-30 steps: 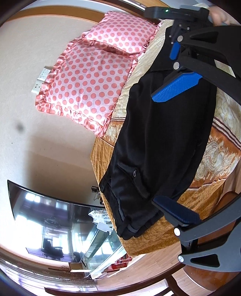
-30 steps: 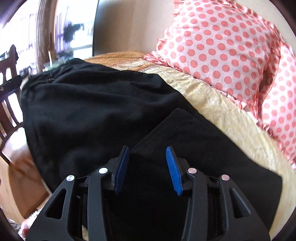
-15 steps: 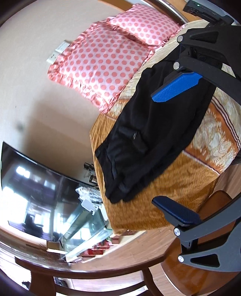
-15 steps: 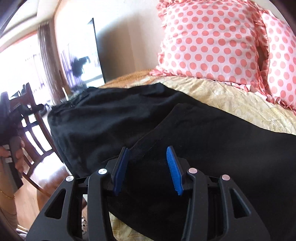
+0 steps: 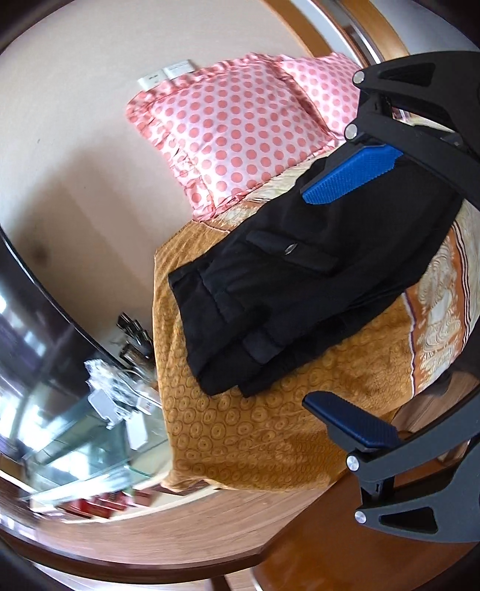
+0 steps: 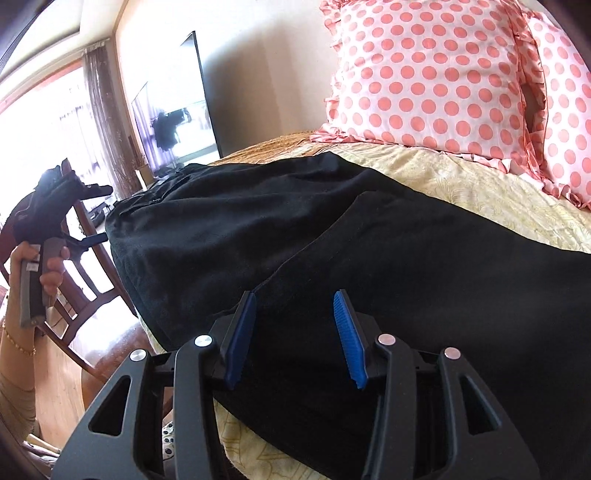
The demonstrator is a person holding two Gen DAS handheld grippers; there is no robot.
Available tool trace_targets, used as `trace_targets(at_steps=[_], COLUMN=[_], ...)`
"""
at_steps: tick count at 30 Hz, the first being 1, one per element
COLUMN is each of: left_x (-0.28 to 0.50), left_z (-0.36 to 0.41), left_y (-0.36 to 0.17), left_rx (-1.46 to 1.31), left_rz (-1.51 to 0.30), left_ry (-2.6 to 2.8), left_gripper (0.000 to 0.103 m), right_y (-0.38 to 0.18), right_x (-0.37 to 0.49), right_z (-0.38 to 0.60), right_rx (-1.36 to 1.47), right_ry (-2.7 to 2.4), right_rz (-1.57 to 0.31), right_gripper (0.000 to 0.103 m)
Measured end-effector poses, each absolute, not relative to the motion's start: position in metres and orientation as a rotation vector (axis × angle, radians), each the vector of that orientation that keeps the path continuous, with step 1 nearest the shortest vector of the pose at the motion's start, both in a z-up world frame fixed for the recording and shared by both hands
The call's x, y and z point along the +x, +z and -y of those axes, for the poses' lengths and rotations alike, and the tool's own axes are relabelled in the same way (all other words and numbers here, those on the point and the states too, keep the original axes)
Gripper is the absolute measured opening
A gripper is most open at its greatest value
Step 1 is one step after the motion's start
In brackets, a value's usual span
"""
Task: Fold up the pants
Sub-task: 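Open the right gripper to release the hem and withdraw, then close the left gripper on the folded black pants end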
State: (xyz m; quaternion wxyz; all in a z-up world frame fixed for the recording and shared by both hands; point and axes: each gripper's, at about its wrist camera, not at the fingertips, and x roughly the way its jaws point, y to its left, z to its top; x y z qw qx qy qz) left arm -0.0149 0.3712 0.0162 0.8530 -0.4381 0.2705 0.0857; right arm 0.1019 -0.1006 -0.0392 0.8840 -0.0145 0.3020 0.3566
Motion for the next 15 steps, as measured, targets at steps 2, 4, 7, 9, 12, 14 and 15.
trace_targets(at_steps=[2, 4, 7, 9, 12, 14, 15], left_x=[-0.012, -0.011, -0.011, -0.013, -0.015, -0.011, -0.010], left_z=[-0.375, -0.377, -0.375, -0.370, -0.361, -0.356, -0.354], left_y=[0.013, 0.010, 0.010, 0.012, 0.017, 0.015, 0.015], left_rx=[-0.945, -0.967, -0.988, -0.995, -0.979, -0.990, -0.998], left_rz=[-0.573, -0.577, -0.574, -0.562, -0.555, -0.576, -0.579], left_ry=[0.170, 0.156, 0.153, 0.138, 0.109, 0.068, 0.063], left_gripper=[0.101, 0.101, 0.101, 0.101, 0.101, 0.101, 0.101], right_y=[-0.039, -0.039, -0.039, -0.039, -0.039, -0.039, -0.040], right_x=[0.101, 0.101, 0.101, 0.101, 0.101, 0.101, 0.101], right_z=[0.100, 0.100, 0.100, 0.100, 0.100, 0.100, 0.100], right_rx=[-0.033, -0.033, -0.031, -0.030, -0.028, -0.028, -0.028], right_ry=[0.741, 0.741, 0.742, 0.742, 0.742, 0.742, 0.742], right_rz=[-0.627, -0.626, -0.624, -0.623, -0.620, -0.619, -0.618], right_gripper=[0.046, 0.047, 0.047, 0.048, 0.048, 0.048, 0.048])
